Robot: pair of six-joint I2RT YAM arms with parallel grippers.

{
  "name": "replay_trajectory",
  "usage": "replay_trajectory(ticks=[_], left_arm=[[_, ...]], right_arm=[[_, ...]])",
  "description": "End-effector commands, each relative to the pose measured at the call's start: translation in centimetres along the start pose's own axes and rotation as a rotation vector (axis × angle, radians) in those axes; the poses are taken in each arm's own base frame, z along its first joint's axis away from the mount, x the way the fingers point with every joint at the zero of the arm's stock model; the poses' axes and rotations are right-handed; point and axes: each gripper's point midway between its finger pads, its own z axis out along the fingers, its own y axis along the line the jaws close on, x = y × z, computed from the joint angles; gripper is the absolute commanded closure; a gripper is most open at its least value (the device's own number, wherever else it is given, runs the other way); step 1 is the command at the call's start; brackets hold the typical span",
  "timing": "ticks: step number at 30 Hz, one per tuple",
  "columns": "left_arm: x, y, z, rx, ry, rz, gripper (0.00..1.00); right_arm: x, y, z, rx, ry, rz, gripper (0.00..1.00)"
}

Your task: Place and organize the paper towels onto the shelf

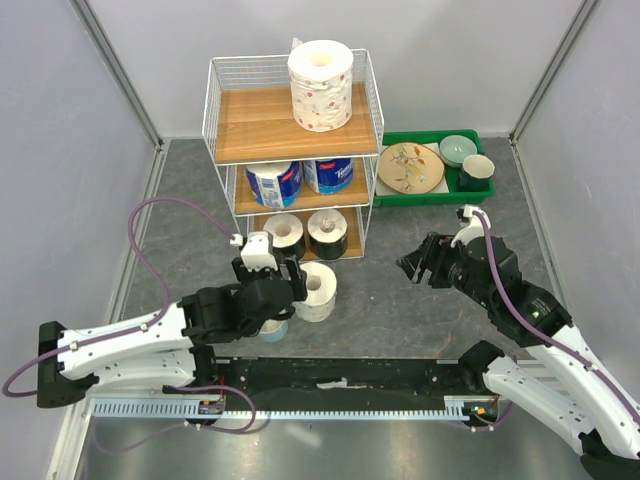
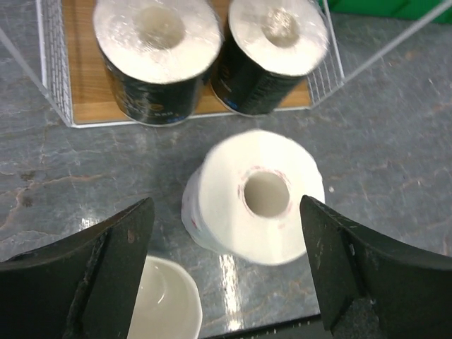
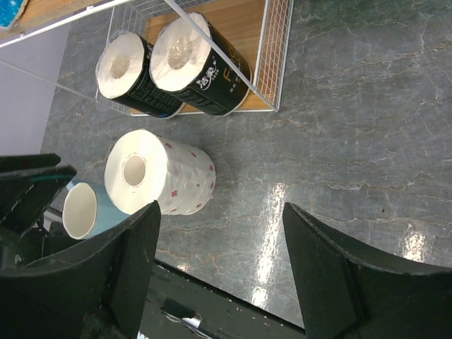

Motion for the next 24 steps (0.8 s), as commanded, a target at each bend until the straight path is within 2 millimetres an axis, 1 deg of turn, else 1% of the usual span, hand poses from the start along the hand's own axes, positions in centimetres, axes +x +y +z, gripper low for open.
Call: replay_trajectory(ticks=[1,6,9,12,16,18,20,21,24], left_arm=[[-0.1,-0.4,2.1,0.01,0.011,-0.011,0.11],[0.6,-0.7,3.8,0.04,0.051,0.034,0.15],[1.0,-1.0,4.3,0.058,0.074,0.057,0.17],[1.9,-1.9,4.3,0.109,0.108,0.084,0.19],[3.3,-1.9,4.4,0.126,0.16,0.109,0.21],[4.2,-1.6,4.3,0.119,0.193,0.111,0.22],[4.5,-1.3,4.1,0.104,0.211,0.108,0.23],[4.8,-0.8,4.0,0.082,0.225,0.105,0.23],[4.9,-0.3,3.8,0.068,0.232,0.097,0.23]], right_arm=[[-0.1,0.0,0.1,-0.001,-0.012,0.01,0.22],[-0.2,-0.1,0.0,0.003,-0.02,0.009,0.22],[0.1,-0.3,0.1,0.008,-0.014,0.007,0.21],[0.2,-0.4,0.1,0.012,-0.013,0.008,0.21],[0.3,-0.5,0.2,0.016,-0.01,0.007,0.21],[0.2,-0.5,0.2,0.015,-0.012,0.008,0.21],[0.2,-0.5,0.1,0.014,-0.013,0.011,0.21],[0.2,-0.5,0.1,0.015,-0.014,0.008,0.21],[0.2,-0.6,0.1,0.019,-0.013,0.01,0.21]])
